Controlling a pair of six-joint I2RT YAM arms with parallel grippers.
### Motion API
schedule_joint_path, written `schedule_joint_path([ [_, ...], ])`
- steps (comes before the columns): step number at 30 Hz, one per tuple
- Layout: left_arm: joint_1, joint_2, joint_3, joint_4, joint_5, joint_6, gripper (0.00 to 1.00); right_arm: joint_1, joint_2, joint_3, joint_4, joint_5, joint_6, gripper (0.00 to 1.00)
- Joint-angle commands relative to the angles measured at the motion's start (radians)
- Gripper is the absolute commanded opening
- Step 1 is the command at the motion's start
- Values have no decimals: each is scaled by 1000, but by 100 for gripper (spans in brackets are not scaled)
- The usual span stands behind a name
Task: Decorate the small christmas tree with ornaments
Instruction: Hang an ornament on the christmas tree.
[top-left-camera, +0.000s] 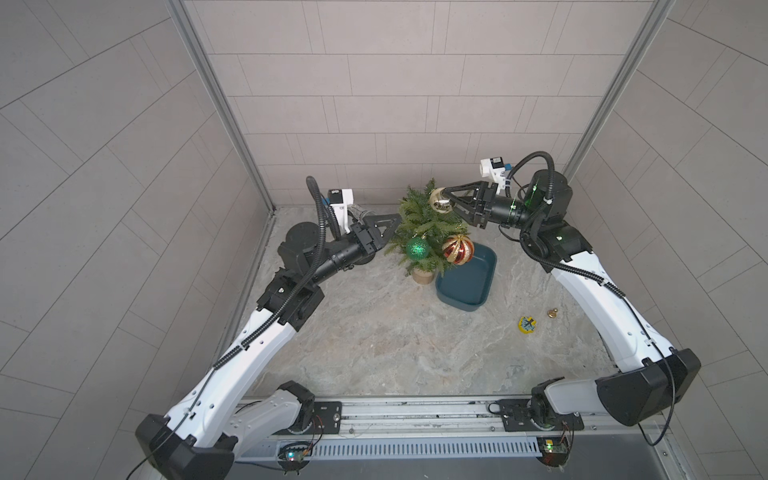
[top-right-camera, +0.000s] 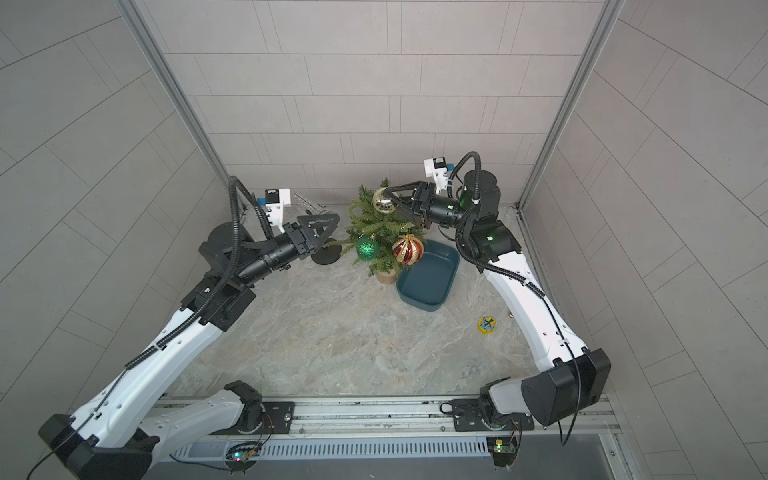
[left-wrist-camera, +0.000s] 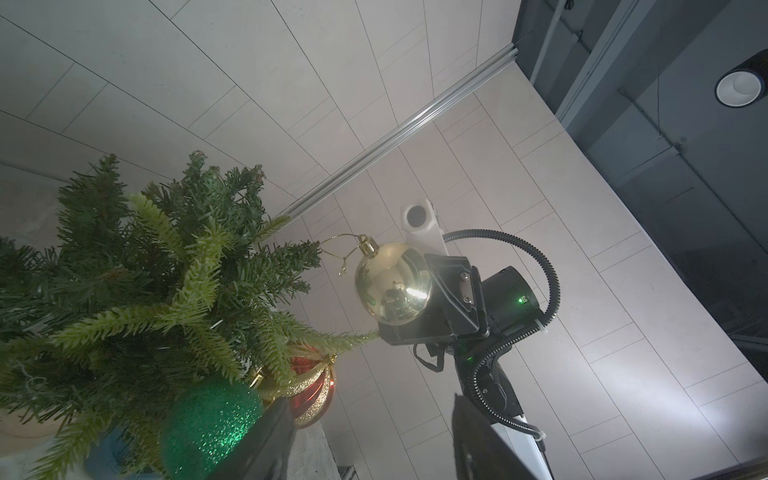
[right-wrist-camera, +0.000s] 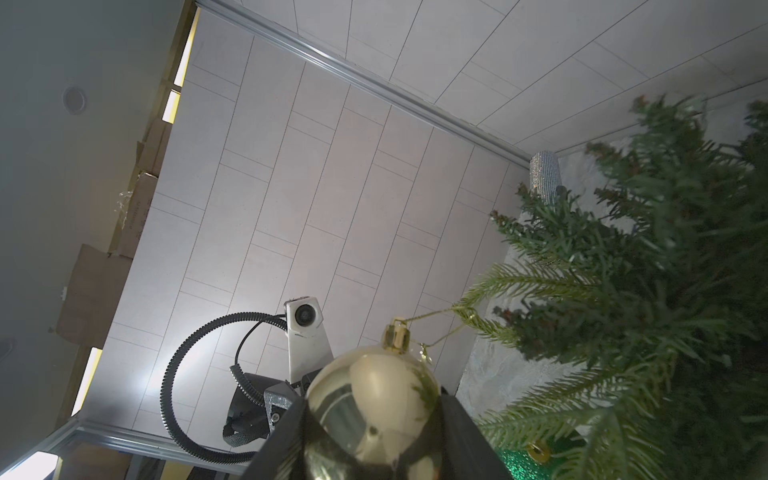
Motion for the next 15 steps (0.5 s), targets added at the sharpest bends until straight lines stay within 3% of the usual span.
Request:
schedule_joint_path([
  [1, 16, -26, -14, 22, 20, 2, 65, -7, 7, 28, 19, 8, -5, 49],
  [15, 25, -17, -30, 59, 32, -17, 65, -19, 26, 5, 29, 0, 1, 49],
])
